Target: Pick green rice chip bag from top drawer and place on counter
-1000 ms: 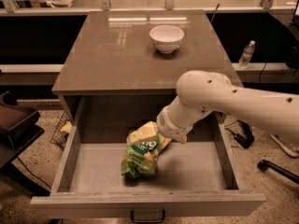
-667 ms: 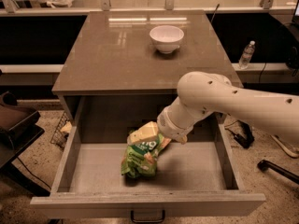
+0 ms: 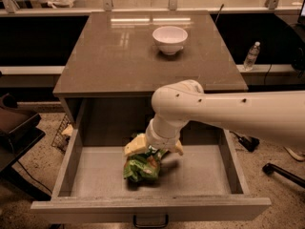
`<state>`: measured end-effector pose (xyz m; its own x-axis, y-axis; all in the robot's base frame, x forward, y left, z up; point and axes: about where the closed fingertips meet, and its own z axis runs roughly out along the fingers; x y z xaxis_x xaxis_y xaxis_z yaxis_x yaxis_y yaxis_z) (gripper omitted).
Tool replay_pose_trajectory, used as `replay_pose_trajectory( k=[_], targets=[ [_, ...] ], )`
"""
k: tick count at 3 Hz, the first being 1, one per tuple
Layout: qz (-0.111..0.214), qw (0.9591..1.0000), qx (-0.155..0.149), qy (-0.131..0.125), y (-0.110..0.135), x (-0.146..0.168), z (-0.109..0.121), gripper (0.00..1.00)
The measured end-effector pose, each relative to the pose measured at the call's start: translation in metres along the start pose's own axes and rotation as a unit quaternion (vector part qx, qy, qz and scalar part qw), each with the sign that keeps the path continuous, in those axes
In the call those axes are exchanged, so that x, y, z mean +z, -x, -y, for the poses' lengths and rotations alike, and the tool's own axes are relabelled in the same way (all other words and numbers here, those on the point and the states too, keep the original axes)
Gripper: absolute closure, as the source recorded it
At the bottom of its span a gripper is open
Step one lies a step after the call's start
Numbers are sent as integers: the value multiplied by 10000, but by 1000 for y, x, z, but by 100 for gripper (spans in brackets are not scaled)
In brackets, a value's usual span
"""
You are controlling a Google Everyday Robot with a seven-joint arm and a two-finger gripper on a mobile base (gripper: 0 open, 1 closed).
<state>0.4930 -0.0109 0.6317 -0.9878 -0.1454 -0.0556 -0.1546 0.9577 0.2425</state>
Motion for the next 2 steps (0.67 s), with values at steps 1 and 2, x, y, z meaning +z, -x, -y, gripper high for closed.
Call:
replay_pose_trajectory(
  k=[1, 2],
  targets=[
    [-184, 9985, 450, -233, -4, 14, -12, 25],
    [-227, 9977, 565, -306, -6, 14, -23, 48]
  ],
)
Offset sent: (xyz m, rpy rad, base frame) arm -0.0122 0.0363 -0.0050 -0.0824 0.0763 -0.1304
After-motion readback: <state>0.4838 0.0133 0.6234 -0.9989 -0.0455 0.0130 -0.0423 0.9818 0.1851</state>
